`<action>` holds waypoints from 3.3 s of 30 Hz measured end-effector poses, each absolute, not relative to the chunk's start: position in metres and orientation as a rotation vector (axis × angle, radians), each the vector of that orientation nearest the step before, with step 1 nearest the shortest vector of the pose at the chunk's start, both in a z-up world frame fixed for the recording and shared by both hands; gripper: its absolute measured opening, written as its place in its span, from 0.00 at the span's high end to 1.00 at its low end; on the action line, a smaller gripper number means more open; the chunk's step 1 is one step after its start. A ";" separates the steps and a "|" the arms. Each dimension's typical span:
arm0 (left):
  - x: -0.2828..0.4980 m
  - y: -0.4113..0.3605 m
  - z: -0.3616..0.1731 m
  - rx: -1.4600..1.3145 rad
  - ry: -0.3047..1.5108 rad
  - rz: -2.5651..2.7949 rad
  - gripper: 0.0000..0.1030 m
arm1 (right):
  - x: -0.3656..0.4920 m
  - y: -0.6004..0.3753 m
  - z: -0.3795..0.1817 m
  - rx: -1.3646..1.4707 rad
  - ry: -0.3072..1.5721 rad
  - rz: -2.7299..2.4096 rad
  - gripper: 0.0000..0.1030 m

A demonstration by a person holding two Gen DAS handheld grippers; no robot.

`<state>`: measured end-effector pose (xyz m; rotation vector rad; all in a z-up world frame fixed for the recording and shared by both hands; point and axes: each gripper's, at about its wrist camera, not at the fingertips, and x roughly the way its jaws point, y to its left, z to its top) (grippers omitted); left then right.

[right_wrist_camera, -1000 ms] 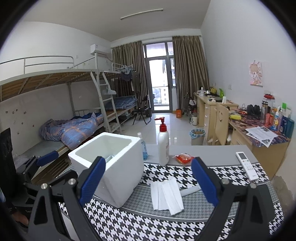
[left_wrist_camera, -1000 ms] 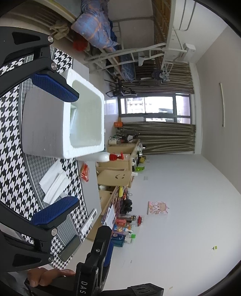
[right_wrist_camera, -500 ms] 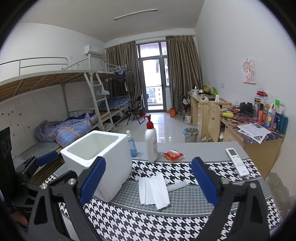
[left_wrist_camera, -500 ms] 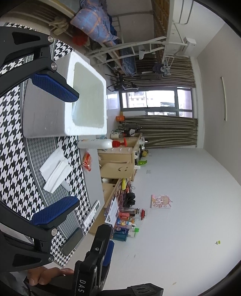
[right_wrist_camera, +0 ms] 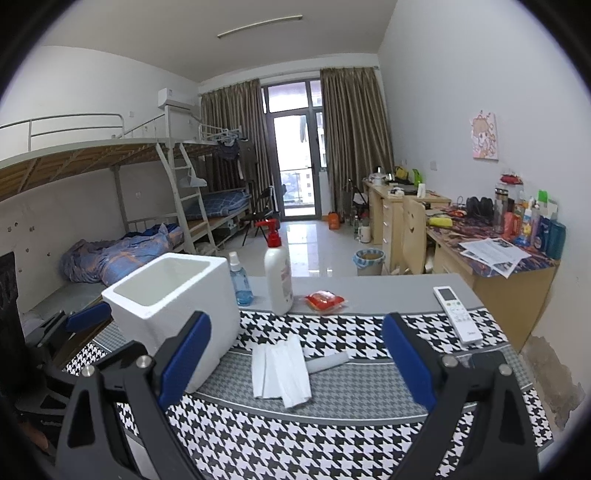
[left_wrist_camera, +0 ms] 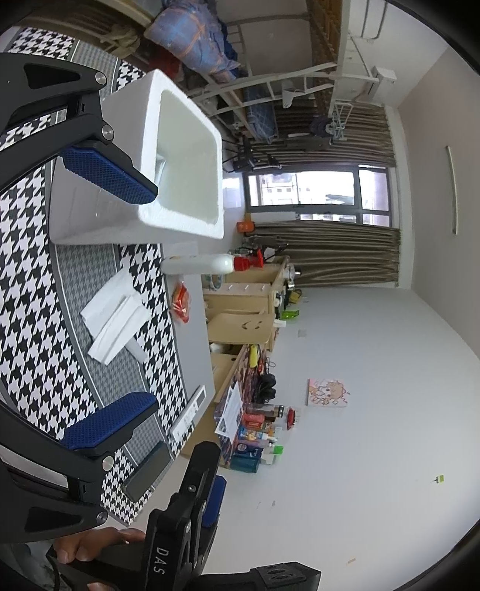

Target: Organize soft objects

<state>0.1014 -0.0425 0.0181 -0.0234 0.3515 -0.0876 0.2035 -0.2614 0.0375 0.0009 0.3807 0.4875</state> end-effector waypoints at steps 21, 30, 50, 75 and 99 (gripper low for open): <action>0.123 -0.063 -0.004 -0.030 0.419 -0.102 0.01 | 0.220 -0.277 0.023 0.003 0.433 0.465 0.07; 0.136 -0.072 -0.016 -0.026 0.457 -0.113 0.01 | 0.231 -0.281 0.015 0.003 0.463 0.456 0.07; 0.167 -0.085 -0.040 -0.035 0.548 -0.069 0.01 | 0.265 -0.281 -0.011 -0.009 0.577 0.465 0.07; 0.218 -0.100 -0.077 -0.069 0.676 0.023 0.01 | 0.314 -0.268 -0.030 -0.115 0.675 0.518 0.07; 0.249 -0.097 -0.101 -0.088 0.801 0.046 0.03 | 0.337 -0.256 -0.048 -0.133 0.738 0.528 0.07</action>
